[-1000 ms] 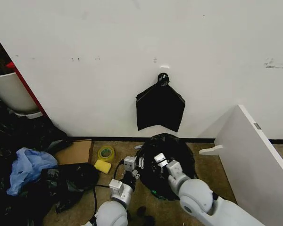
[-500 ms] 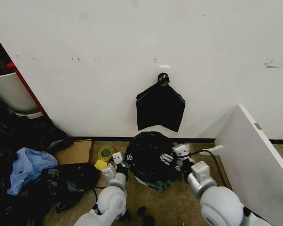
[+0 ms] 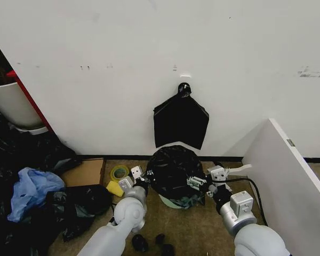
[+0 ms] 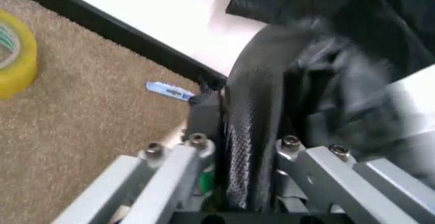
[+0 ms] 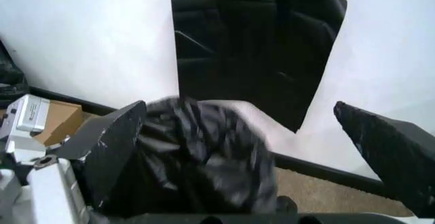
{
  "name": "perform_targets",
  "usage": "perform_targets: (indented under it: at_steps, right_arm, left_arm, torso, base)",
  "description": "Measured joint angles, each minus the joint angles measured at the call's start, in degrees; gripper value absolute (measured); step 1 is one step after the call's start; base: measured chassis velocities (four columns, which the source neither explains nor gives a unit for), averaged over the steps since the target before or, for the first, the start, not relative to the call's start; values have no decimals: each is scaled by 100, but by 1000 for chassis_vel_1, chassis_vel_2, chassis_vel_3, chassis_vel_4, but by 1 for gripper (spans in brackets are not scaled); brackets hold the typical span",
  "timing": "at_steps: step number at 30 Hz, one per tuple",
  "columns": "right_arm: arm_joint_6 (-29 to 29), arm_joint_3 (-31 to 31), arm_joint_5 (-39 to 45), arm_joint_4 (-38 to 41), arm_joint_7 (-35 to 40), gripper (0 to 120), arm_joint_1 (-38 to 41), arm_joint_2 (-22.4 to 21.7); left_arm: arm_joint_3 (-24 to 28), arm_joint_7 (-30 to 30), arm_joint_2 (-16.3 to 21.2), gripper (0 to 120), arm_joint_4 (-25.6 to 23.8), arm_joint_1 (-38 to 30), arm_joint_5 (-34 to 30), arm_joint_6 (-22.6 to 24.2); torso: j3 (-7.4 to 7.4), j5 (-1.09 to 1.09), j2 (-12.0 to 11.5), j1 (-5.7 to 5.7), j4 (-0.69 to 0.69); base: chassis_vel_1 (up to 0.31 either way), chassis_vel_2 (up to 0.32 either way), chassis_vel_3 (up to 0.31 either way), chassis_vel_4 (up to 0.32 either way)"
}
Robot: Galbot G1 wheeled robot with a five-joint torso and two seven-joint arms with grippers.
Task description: Place the garbage bag over the trash bin.
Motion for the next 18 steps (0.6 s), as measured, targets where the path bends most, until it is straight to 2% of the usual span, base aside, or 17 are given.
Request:
perform_targets:
  at_steps: [3, 5, 9, 15, 17, 18]
  right_arm:
    - [-4, 0, -10, 0, -7, 100, -29, 60]
    - [-4, 0, -18, 0, -21, 100, -44, 74]
    - [-2, -2, -55, 13, -71, 100, -98, 129]
    - [73, 53, -35, 15, -110, 100, -170, 182]
    - [271, 145, -15, -33, -196, 100, -217, 254]
    - [588, 268, -39, -140, -291, 100, -264, 364]
  left_arm:
    - [-15, -11, 62, 32, -161, 99, 16, 79]
    - [-20, -19, 80, 35, -198, 123, 21, 90]
    - [-76, -59, 176, 52, -396, 223, 38, 127]
    - [-265, -179, 376, 72, -892, 472, -155, 248]
    - [-374, -180, 508, 81, -1143, 635, -93, 271]
    - [-452, -109, 648, 85, -1327, 829, 210, 188]
  torso:
    - [0, 0, 0, 0, 0]
    - [0, 0, 0, 0, 1]
    - [0, 0, 0, 0, 0]
    - [0, 0, 0, 0, 0]
    - [0, -1, 0, 0, -1]
    - [0, -1, 0, 0, -1]
  base:
    - [0, 0, 0, 0]
    - [0, 0, 0, 0]
    - [0, 0, 0, 0]
    - [0, 0, 0, 0]
    - [0, 0, 0, 0]
    - [0, 0, 0, 0]
